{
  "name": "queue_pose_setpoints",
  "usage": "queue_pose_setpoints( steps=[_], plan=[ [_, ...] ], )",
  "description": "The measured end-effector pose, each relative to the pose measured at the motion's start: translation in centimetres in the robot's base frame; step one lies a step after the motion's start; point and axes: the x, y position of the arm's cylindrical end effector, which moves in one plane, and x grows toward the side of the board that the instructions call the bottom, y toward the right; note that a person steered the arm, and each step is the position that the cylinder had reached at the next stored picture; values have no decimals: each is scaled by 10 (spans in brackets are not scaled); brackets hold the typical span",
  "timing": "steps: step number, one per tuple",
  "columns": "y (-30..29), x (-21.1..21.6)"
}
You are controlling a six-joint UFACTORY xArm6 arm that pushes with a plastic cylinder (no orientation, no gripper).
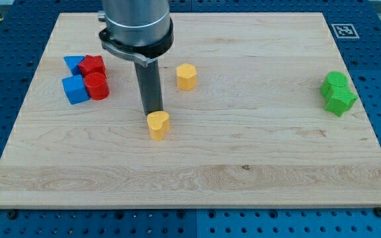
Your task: Slide the yellow heart towards bottom left
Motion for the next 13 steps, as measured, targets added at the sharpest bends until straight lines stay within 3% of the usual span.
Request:
queue_pose_setpoints(
  steps=[2, 5, 7, 8, 11, 13],
  plan=[
    [65, 18],
    [-24, 36],
    [5, 73],
    [-18, 81],
    [-46, 31],
    [-80, 63]
  ],
)
